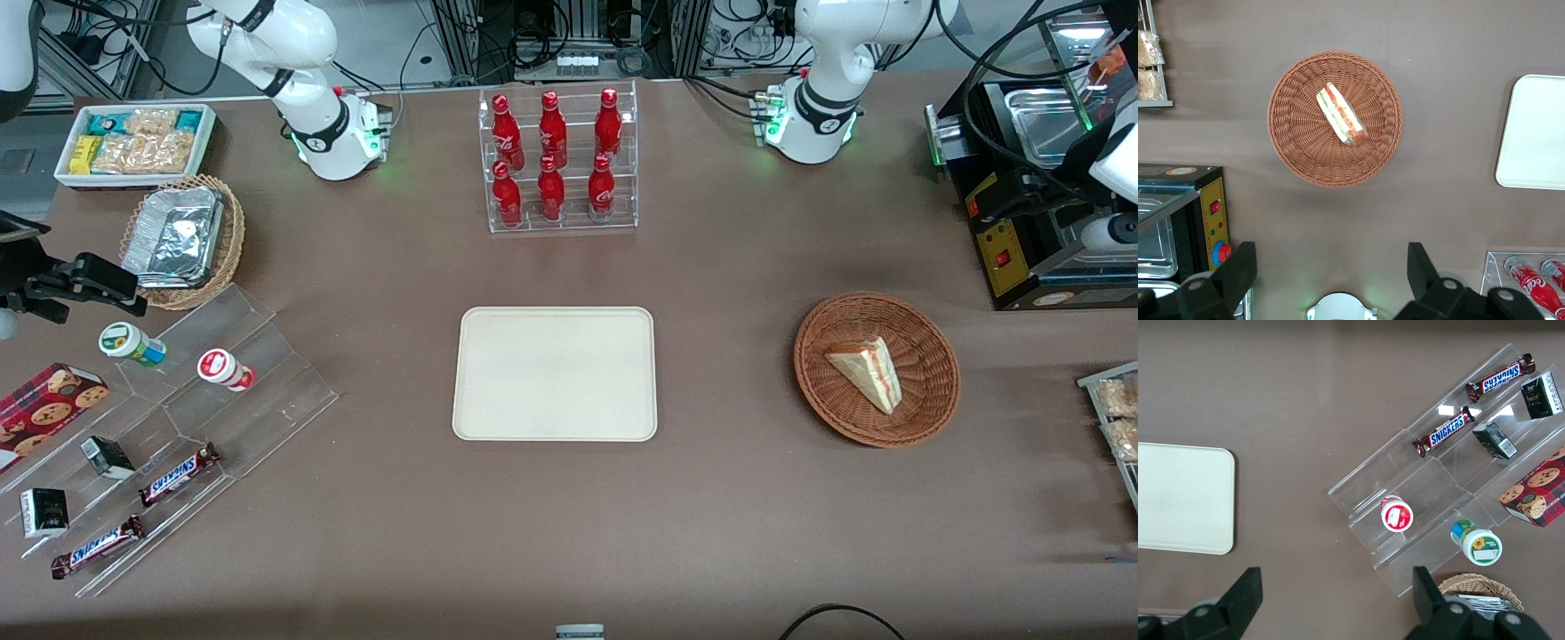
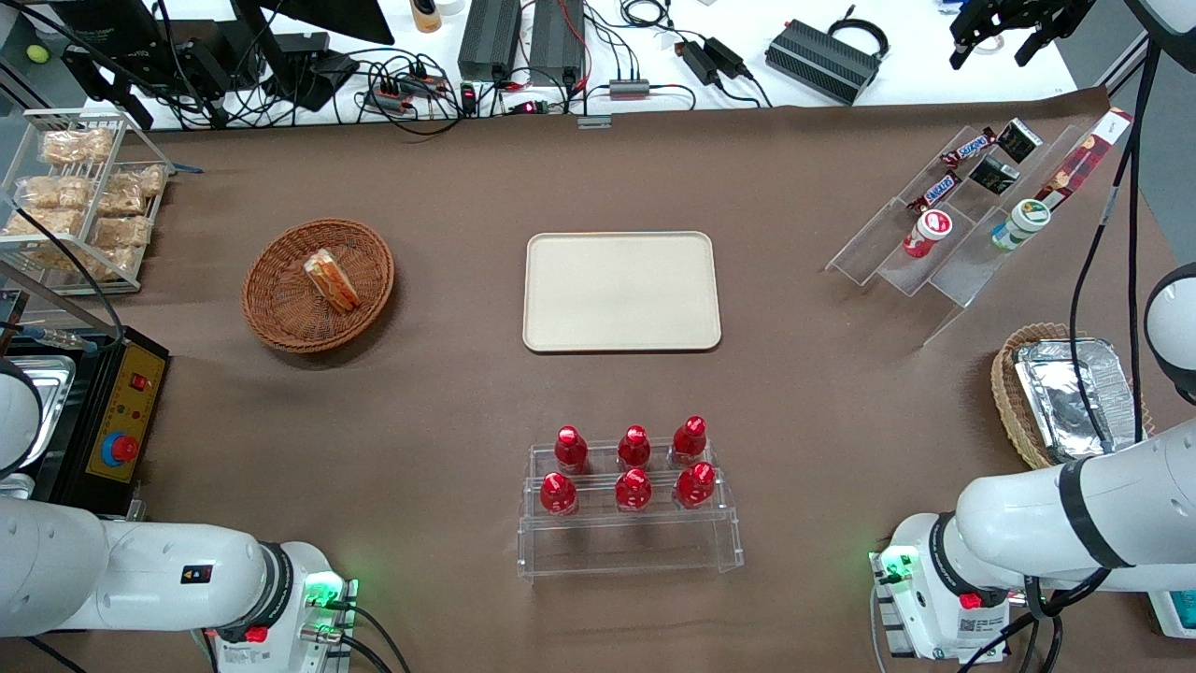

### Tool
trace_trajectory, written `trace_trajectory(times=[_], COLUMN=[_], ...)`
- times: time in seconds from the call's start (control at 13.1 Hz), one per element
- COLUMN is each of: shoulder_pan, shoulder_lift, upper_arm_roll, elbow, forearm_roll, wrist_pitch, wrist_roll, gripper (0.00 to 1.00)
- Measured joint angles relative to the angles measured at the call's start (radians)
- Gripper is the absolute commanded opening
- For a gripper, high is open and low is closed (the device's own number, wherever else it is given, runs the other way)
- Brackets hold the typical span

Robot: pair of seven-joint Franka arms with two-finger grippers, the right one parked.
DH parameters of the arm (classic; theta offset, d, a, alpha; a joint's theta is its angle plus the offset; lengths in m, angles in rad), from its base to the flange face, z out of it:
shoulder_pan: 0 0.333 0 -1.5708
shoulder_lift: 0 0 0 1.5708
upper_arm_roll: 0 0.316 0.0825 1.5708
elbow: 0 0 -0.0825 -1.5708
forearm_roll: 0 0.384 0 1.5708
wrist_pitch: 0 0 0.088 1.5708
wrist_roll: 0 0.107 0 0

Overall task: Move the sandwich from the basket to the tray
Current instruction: 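Move the left gripper over the sandwich in the wicker basket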

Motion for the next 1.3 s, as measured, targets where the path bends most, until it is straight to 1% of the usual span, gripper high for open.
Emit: trace_trajectory(times=[0.38, 0.53, 0.61, 0.84, 1.14, 1.3], shoulder_pan=[0.000, 0.000, 0.001, 0.003, 0.003, 0.003], shoulder_lift=[0.006, 0.037, 0.057, 0.092, 0.094, 0.094], upper_arm_roll=[0.000, 0.000, 0.002, 0.005, 0.003, 0.003], elbow=[-0.003, -0.033, -0.068, -0.199, -0.357, -0.459], forearm_roll=[0.003, 0.043, 0.057, 0.059, 0.060, 0.060], wrist_pitch=[-0.001, 0.015, 0.055, 0.192, 0.396, 0.548], wrist_roll=[0.023, 0.020, 0.001, -0.136, -0.372, -0.506], gripper=[1.00, 1.00, 1.00, 1.00, 1.00, 1.00])
